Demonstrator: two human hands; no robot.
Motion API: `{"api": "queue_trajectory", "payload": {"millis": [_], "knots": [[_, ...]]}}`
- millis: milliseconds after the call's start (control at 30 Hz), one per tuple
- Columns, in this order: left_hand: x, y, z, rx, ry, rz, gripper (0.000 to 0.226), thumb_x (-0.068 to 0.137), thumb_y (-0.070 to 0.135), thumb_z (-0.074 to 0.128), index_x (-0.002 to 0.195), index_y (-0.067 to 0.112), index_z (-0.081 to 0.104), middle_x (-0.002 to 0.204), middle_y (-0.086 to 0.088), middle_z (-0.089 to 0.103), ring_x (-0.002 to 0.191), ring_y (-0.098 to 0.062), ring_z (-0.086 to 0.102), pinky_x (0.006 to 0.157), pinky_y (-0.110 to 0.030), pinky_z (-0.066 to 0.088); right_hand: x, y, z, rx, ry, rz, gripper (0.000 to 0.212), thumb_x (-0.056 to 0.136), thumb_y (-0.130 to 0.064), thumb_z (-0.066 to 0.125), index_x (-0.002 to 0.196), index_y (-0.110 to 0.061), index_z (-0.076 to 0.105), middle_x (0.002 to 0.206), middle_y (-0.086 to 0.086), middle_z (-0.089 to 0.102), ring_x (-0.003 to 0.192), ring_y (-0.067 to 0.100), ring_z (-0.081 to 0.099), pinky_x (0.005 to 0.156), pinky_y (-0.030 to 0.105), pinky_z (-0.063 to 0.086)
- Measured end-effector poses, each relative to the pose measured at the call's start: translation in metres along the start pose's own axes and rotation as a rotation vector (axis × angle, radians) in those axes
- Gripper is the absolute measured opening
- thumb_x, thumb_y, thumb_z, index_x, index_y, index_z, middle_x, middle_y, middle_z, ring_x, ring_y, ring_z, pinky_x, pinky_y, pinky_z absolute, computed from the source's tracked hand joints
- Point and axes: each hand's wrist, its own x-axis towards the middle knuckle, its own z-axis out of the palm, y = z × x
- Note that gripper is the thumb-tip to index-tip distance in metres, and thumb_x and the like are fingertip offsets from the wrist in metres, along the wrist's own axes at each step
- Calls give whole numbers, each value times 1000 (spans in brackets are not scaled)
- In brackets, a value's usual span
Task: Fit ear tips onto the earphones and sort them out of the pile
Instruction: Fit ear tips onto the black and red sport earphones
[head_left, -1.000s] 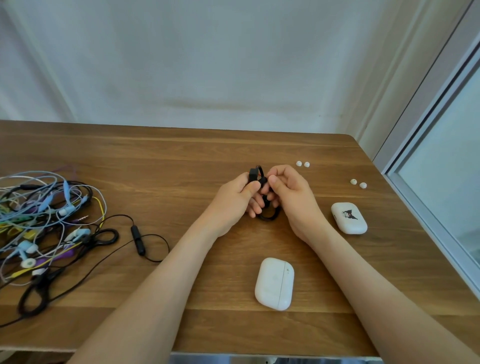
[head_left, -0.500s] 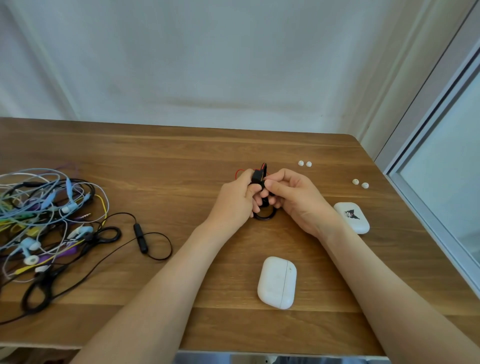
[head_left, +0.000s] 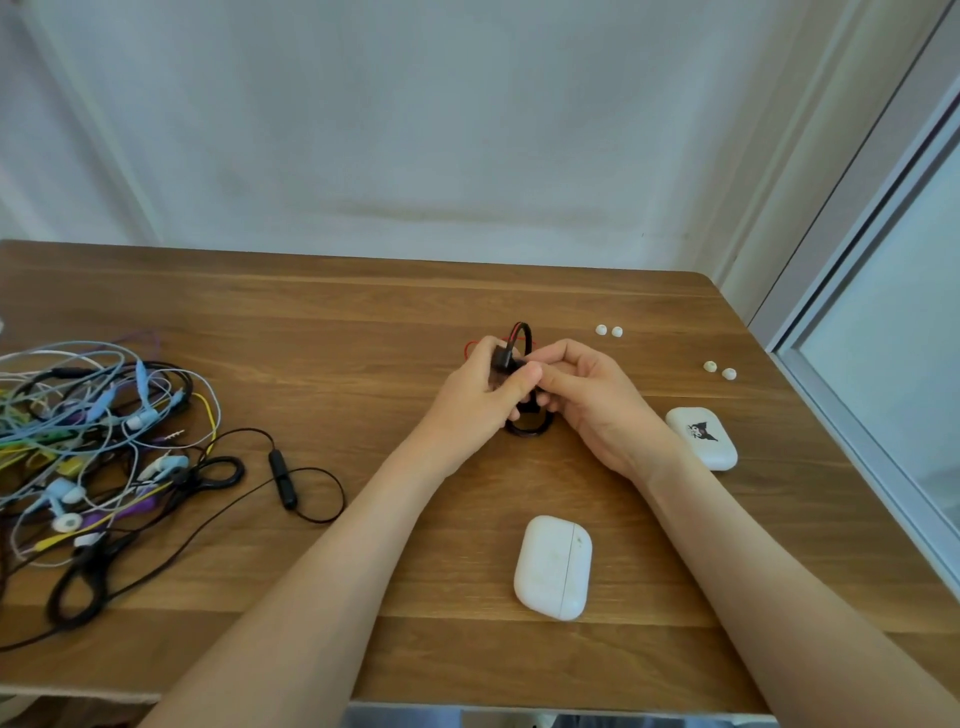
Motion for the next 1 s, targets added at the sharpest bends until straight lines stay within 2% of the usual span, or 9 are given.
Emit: {"api": "queue_trajectory", "payload": {"millis": [100, 233, 367, 467, 600, 733, 867, 1000], "knots": [[0, -1, 0, -19, 6, 3, 7, 98, 28, 51, 100, 22, 53, 76, 7, 60, 57, 3, 55, 56, -16, 45, 0, 2, 1, -57, -13, -35, 4, 89, -10, 62, 92, -12, 63, 73, 4, 63, 66, 11, 53, 65, 23, 42], [1, -2, 0, -57, -6, 7, 12, 101, 20, 44, 102, 18, 55, 76, 5, 60, 59, 0, 55, 57, -16, 45, 0, 1, -2, -52, -40, -44, 13, 92, -7, 58, 97, -16, 66, 75, 1, 63, 69, 11, 53, 67, 23, 42], [1, -4, 0, -88, 0, 13, 18, 103, 14, 37, 109, 14, 54, 77, 3, 60, 62, -5, 56, 58, -18, 46, 0, -1, -1, -32, -24, -29, 13, 92, -6, 57, 97, -14, 66, 75, 0, 64, 67, 9, 53, 67, 23, 42], [2, -7, 0, -20, 32, 9, 19, 103, 16, 38, 105, 11, 56, 73, 2, 60, 57, -4, 55, 54, -17, 44, -1, 0, 2, -12, -32, -28, 11, 93, -6, 55, 94, -12, 64, 74, 1, 66, 65, 9, 53, 66, 23, 41], [3, -8, 0, 75, 36, 39, 19, 102, 16, 41, 92, 20, 56, 68, 5, 58, 52, 2, 51, 52, -11, 41, -2, -1, 3, 7, -36, -12, 14, 94, -4, 53, 86, -11, 60, 70, 0, 65, 59, 8, 51, 60, 20, 39], [3, -8, 1, 153, 39, 60, 17, 101, 16, 43, 95, 9, 57, 67, 3, 58, 51, 1, 51, 53, -10, 41, -1, -1, 2, 56, -23, 28, 14, 94, -1, 52, 86, -10, 59, 68, 1, 64, 55, 7, 50, 56, 18, 39], [1, -5, 1, 64, 68, 45, 19, 101, 15, 41, 88, 19, 53, 67, 4, 60, 50, 1, 52, 51, -13, 43, 1, -1, 2, 116, -47, 35, 11, 94, -2, 51, 92, -11, 57, 70, 0, 64, 58, 8, 50, 59, 18, 42], [0, -4, 0, 16, 60, 27, 19, 102, 16, 40, 90, 20, 54, 68, 4, 60, 52, 0, 53, 51, -16, 44, 2, 0, 3, 87, -56, 6, 11, 94, -3, 51, 91, -12, 56, 71, 0, 63, 59, 9, 50, 59, 20, 40]]}}
